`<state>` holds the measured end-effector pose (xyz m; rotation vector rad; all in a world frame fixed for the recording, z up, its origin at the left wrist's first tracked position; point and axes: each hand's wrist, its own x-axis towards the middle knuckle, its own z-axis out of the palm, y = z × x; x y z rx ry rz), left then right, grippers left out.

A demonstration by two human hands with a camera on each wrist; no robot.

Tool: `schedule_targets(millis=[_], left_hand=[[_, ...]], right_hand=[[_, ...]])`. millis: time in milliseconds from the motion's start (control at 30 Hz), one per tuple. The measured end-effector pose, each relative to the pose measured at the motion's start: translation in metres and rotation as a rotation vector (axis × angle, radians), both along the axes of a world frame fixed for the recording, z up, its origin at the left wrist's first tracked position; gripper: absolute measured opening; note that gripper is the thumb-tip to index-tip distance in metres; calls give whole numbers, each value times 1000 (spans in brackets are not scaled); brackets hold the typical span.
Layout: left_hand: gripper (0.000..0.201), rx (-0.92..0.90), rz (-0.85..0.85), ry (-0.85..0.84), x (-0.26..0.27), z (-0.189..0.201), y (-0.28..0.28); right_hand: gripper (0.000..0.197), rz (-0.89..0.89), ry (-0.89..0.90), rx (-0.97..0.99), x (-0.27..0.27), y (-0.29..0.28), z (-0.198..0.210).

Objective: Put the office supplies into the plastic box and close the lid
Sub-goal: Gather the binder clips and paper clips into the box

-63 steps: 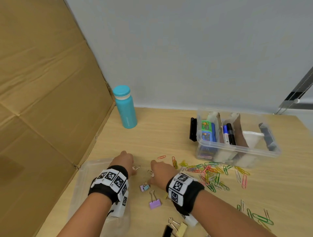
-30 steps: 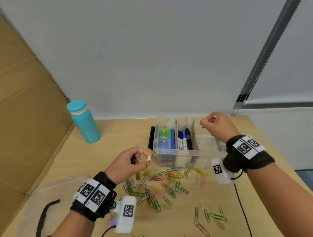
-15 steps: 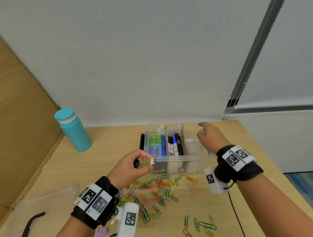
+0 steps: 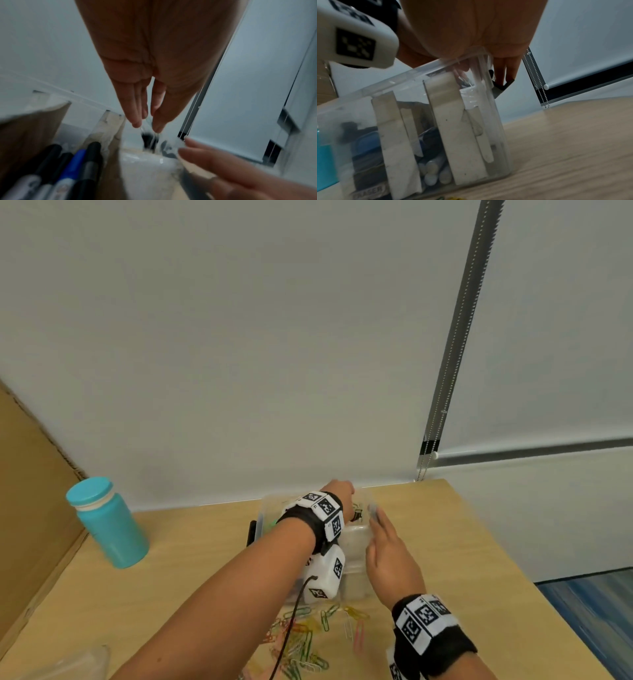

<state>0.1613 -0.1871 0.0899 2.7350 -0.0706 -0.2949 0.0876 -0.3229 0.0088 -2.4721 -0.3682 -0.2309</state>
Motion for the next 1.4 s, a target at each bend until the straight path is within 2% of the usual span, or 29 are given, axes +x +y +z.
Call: schedule_targets(millis=[100,233,300,433,600,767,867,933,1000,1100,1167,1233,1333,1400], left_hand=[[52,-17,-6,38,5,-3,8],[43,-403,92,6,-12,1,25],[43,-450,106,-69,-30,5,37],[39,-405,65,-243,-81,11,72],[34,-348,126,-333,-148,-4,127],[27,-273,303,-270,-205,-36,182],[21,-130,384,-139,-227,-60,207],[23,-4,387,15,-241,-77,221],[29,51,370,166,-254,-90,230],[39,96,334,294,-267,-98,234],[43,132,316,326,-271,-102,235],[43,142,297,340,-275,-107,237],[31,115,255,312,-279,-113,240],[25,111,233,293,-279,-114,240]], right_hand=[[56,7,9,-7,0,-1,2],[53,-10,13,-11,0,-1,1],[52,-13,20,-15,1,-2,0],[52,2,18,-25,3,-3,-1],[48,-17,15,-22,2,-2,-5],[45,-71,-11,-17,0,1,-6],[44,-90,-158,-115,-14,11,0],[43,-25,-280,-152,-33,28,7],[40,106,-317,-140,-59,52,14],[25,424,-286,-146,-94,93,10],[18,679,-140,-205,-115,120,2],[19,887,58,-311,-134,145,-7],[37,976,253,-517,-153,183,-20],[52,959,279,-569,-161,205,-26]])
